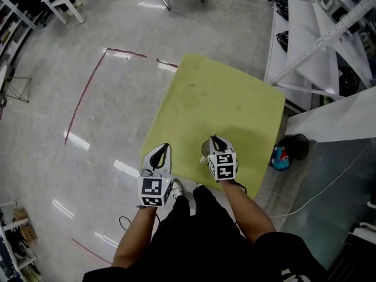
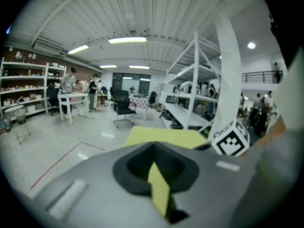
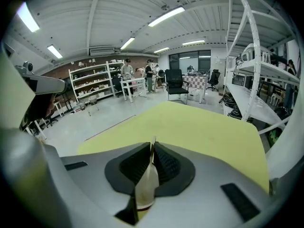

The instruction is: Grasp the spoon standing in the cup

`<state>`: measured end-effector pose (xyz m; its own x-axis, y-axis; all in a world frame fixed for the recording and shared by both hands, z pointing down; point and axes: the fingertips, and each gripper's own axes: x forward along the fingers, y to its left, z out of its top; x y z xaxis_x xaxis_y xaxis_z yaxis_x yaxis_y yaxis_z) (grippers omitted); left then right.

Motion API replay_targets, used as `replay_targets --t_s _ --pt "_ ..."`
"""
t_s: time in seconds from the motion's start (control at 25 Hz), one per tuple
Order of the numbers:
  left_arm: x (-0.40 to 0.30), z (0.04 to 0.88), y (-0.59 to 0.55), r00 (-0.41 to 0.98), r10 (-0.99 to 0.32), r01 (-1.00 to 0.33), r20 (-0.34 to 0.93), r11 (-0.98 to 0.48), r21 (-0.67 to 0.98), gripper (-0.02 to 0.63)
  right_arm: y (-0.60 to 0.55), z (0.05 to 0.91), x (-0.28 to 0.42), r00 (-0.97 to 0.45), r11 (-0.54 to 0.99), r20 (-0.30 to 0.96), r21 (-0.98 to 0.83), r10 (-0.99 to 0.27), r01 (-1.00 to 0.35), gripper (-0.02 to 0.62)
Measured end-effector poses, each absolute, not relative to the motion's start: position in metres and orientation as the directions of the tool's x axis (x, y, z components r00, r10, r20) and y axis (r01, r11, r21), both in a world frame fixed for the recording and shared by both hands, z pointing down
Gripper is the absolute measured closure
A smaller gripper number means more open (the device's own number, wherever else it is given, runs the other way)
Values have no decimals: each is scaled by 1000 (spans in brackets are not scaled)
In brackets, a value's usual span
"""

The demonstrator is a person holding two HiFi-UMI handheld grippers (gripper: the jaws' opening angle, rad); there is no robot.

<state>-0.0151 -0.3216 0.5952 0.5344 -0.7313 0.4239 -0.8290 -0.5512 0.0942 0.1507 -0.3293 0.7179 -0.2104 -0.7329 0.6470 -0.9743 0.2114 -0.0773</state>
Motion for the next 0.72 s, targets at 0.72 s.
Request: replay_targets --t_s 0.72 --pt "-21 575 -310 560 -736 -814 380 -573 89 600 -323 651 148 -189 194 528 -46 -828 -980 583"
